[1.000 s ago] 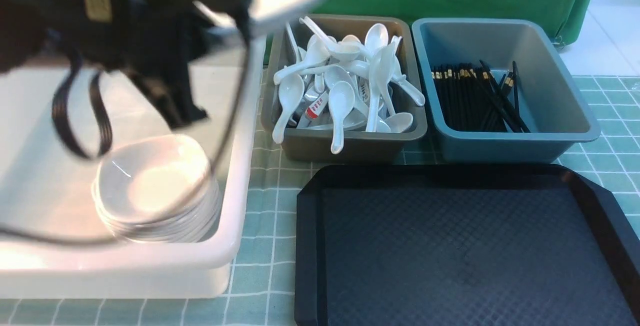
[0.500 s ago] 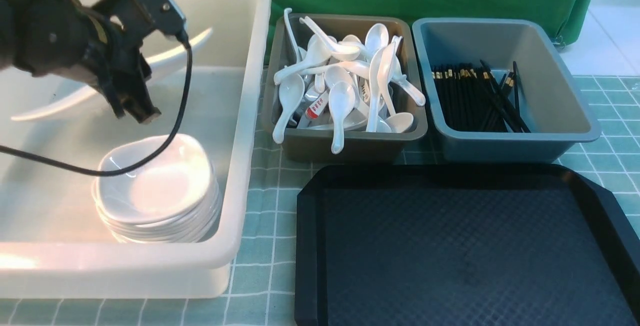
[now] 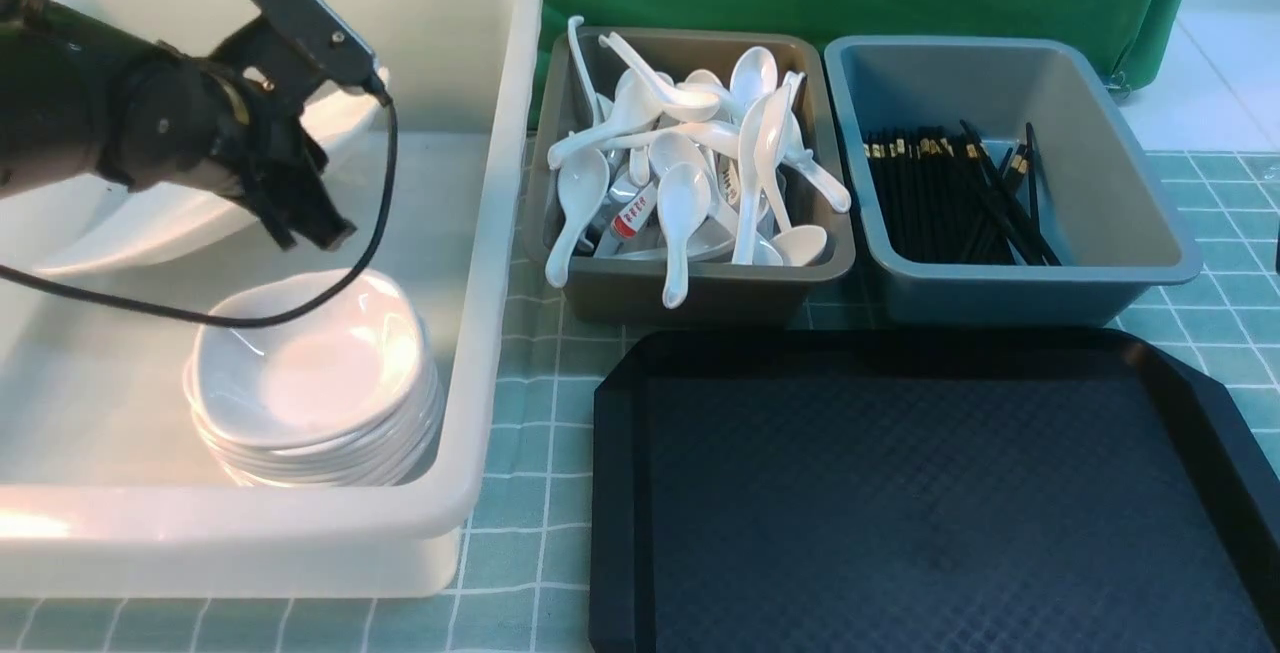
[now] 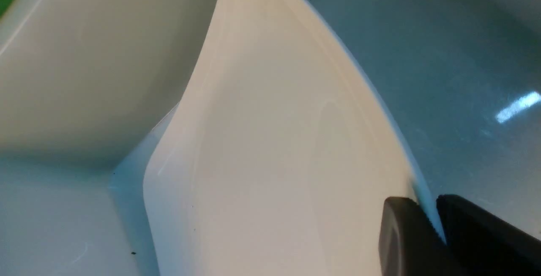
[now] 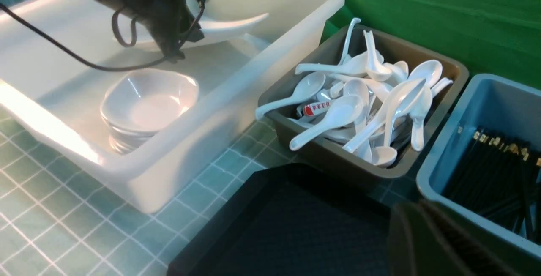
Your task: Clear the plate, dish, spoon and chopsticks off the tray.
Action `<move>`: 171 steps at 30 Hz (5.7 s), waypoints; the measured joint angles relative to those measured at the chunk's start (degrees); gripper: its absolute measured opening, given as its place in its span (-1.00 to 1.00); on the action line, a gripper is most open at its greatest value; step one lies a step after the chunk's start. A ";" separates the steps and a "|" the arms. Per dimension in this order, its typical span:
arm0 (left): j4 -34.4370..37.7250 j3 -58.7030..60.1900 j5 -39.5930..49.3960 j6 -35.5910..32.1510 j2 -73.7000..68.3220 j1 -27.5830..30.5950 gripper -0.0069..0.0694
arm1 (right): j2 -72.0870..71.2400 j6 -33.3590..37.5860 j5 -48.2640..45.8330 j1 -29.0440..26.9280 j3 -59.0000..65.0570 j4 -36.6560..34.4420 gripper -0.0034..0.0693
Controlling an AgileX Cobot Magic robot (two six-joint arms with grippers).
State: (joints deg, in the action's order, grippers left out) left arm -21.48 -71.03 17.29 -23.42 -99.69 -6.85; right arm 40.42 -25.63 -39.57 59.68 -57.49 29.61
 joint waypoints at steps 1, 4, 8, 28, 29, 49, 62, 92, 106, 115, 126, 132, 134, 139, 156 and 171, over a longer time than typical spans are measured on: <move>0.24 0.00 -0.07 -0.01 -0.18 -0.07 -0.51 | 0.00 0.00 -0.42 0.00 0.00 -0.06 -0.79; 1.70 0.00 -0.07 0.04 -1.11 -0.07 -0.28 | 0.00 0.06 -1.19 0.00 0.00 -0.62 -0.79; 5.93 0.00 -0.20 -0.26 -1.65 -0.07 -0.09 | 0.00 0.23 -1.60 0.00 0.00 -0.96 -0.78; 30.31 7.70 1.24 -2.50 28.90 -13.22 -0.76 | 0.06 2.60 -5.17 0.00 0.00 -1.30 -0.73; 31.62 10.65 -0.89 -1.63 34.21 -15.19 -0.78 | 0.06 2.60 -5.47 0.00 0.00 -1.30 -0.72; 30.98 53.17 -24.90 1.35 70.63 -20.54 -0.79 | 0.06 2.49 -6.04 0.00 0.00 -1.30 -0.66; 29.93 61.67 -23.74 1.47 70.63 -20.54 -0.79 | 0.00 2.67 -5.71 -1.47 0.00 1.94 -0.63; 29.73 62.77 -21.24 1.47 70.63 -20.54 -0.77 | -40.34 25.63 25.81 -54.26 57.83 -25.38 -0.86; 29.69 62.77 -21.24 1.47 70.63 -20.54 -0.77 | -40.34 25.63 25.64 -54.31 57.83 -25.44 -0.77; 29.69 63.39 -21.51 1.47 71.17 -20.54 -0.77 | -40.34 25.63 25.60 -54.31 57.83 -25.44 -0.71; 36.12 71.06 -26.83 10.04 92.71 -1.57 -0.77 | -40.34 25.63 25.60 -54.31 57.83 -25.44 -0.63; 36.25 71.39 -7.99 11.71 99.53 9.90 -0.77 | -40.42 25.63 25.54 -54.31 57.83 -25.44 -0.61; 36.31 71.51 -3.99 11.82 99.60 10.80 -0.77 | -40.42 25.63 25.53 -54.31 57.83 -25.44 -0.60; 36.37 71.51 -3.98 11.89 99.60 11.06 -0.77 | -40.42 25.63 25.52 -54.31 57.83 -25.44 -0.56; 36.44 71.51 -4.51 11.89 99.60 11.17 -0.77 | -40.42 25.63 25.53 -54.31 57.83 -25.44 -0.48; 36.44 71.51 -4.51 11.89 99.60 11.17 -0.77 | -40.42 25.32 25.53 -54.31 57.83 -25.44 -0.38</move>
State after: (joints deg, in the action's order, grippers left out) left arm 14.96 0.49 12.78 -11.53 -0.09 4.32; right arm 0.00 -0.31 -14.03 5.37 0.34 4.17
